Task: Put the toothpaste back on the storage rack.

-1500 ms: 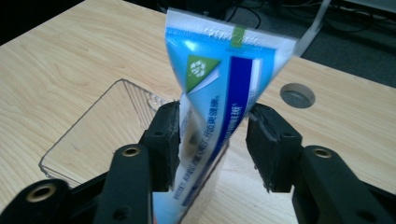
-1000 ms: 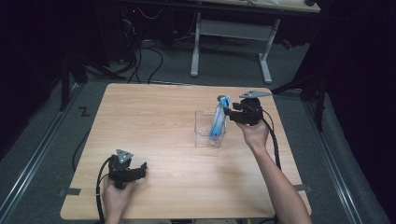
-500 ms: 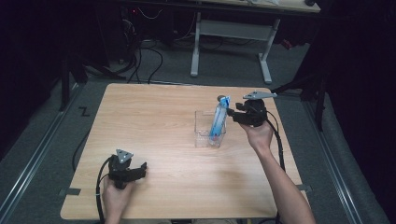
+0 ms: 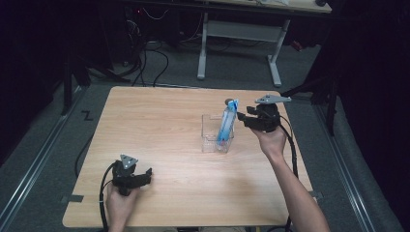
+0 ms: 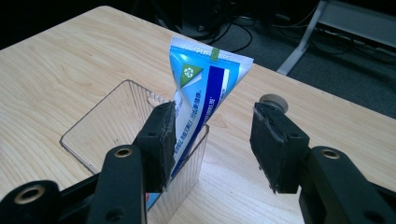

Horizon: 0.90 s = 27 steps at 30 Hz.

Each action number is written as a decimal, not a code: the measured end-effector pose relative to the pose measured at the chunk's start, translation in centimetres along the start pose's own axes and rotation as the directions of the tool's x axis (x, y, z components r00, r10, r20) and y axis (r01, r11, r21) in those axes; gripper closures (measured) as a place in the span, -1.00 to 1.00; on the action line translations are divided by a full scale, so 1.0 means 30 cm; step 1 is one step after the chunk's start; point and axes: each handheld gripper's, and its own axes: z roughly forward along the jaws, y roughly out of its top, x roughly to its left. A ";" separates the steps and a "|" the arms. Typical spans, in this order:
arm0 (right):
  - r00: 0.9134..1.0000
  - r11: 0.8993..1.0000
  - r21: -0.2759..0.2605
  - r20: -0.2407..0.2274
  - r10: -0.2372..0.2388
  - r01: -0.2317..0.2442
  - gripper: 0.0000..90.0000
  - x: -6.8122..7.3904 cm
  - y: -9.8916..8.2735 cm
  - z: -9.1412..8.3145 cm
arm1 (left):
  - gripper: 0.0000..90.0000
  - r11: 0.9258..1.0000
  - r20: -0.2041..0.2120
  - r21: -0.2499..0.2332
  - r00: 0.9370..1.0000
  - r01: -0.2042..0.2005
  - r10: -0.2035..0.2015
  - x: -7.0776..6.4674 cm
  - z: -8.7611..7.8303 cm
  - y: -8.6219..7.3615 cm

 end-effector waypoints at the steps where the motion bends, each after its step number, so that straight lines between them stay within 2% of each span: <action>1: 1.000 1.000 -0.001 0.000 -0.003 0.003 0.13 0.000 0.000 -0.002 | -0.63 1.000 0.000 0.000 1.000 0.000 0.000 0.000 0.000 0.000; 9: 1.000 1.000 -0.010 0.002 -0.005 0.005 0.13 -0.007 -0.006 -0.024 | -0.63 1.000 0.000 0.000 1.000 0.000 0.000 0.000 0.000 0.000; 16: 1.000 1.000 -0.028 -0.007 0.013 -0.013 0.13 -0.014 -0.012 -0.049 | -0.63 1.000 0.000 0.000 1.000 0.000 0.000 0.000 0.000 0.000; 19: 1.000 0.998 -0.051 -0.007 0.021 -0.021 0.13 -0.017 -0.026 -0.060 | -0.63 1.000 0.000 0.000 1.000 0.000 0.000 0.000 0.000 0.000; 27: 0.999 0.999 -0.028 0.000 0.040 -0.040 0.13 -0.040 -0.054 -0.072 | -0.63 1.000 0.000 0.000 1.000 0.000 0.000 0.000 0.000 0.000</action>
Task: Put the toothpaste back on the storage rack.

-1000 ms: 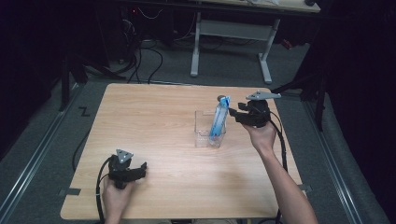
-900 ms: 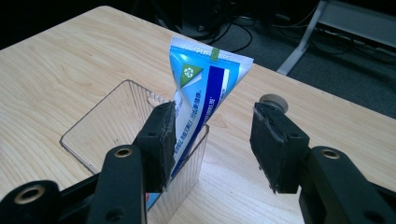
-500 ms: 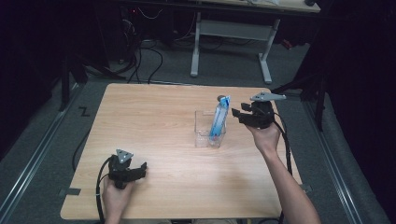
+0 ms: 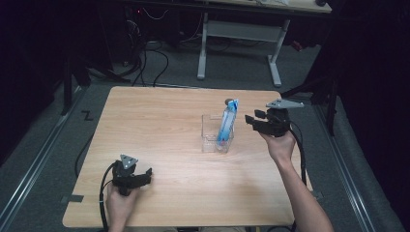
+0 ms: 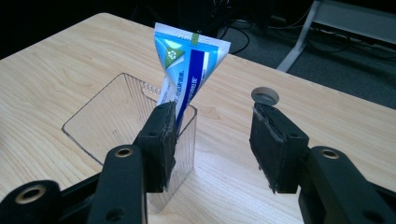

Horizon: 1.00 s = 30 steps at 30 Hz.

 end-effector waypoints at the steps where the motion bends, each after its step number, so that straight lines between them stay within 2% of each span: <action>1: 1.000 1.000 -0.006 -0.001 0.002 -0.002 0.13 0.000 0.000 -0.007 | -0.63 1.000 0.000 0.000 1.000 0.000 0.000 0.000 0.000 0.000; 4: 1.000 1.000 -0.025 0.005 -0.008 0.008 0.15 0.002 -0.003 -0.026 | -0.63 1.000 0.000 0.000 1.000 0.000 0.000 0.000 0.000 0.000; 30: 0.999 0.999 -0.021 0.009 0.032 -0.032 0.15 -0.040 -0.091 -0.080 | -0.63 1.000 0.000 0.000 1.000 0.000 0.000 0.000 0.000 0.000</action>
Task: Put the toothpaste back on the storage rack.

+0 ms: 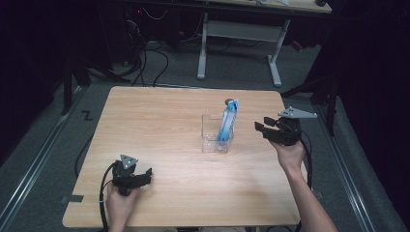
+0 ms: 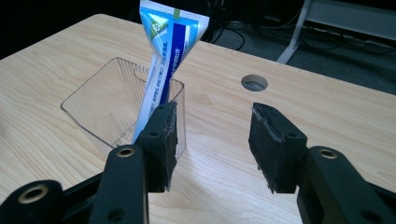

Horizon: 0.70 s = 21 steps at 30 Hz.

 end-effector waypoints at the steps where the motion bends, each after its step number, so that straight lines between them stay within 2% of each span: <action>1: 1.000 1.000 0.002 0.001 0.005 -0.005 0.15 -0.002 -0.003 -0.002 | -0.63 1.000 0.000 0.000 1.000 0.000 0.000 0.000 0.000 0.000; 21: 0.999 0.999 -0.006 0.008 0.034 -0.034 0.15 -0.026 -0.056 -0.038 | -0.63 1.000 0.000 0.000 1.000 0.000 0.000 0.000 0.000 0.000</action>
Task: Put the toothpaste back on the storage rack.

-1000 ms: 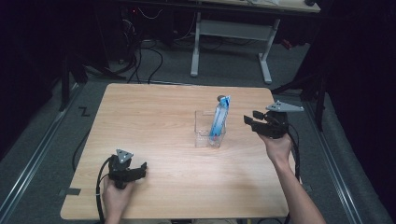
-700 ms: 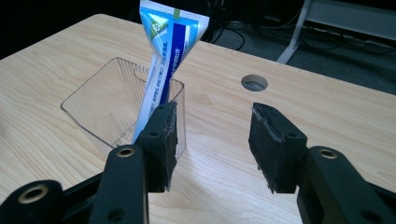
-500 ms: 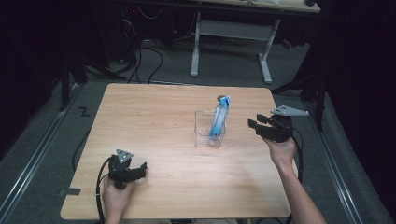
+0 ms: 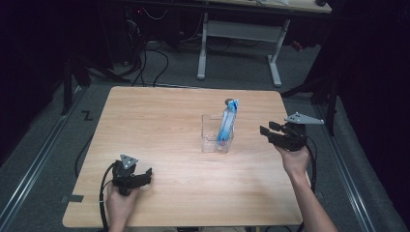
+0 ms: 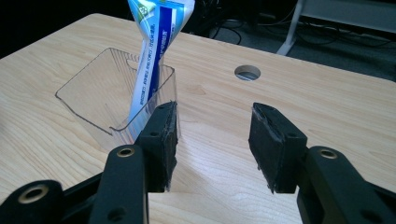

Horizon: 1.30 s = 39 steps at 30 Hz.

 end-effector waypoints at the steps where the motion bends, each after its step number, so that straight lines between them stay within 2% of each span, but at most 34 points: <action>1: 1.000 1.000 -0.001 0.000 -0.001 0.001 0.15 -0.001 -0.001 -0.002 | -0.63 1.000 0.000 0.000 1.000 0.001 -0.001 0.000 0.000 0.000; 26: 0.998 0.998 0.011 0.007 0.055 -0.055 0.16 -0.031 -0.101 -0.014 | -0.63 1.000 0.000 0.000 1.000 0.000 0.000 0.000 0.000 0.000; 39: 0.998 0.998 0.016 0.013 0.062 -0.062 0.16 -0.036 -0.135 -0.014 | -0.63 1.000 0.000 0.000 1.000 0.000 0.000 0.000 0.000 0.000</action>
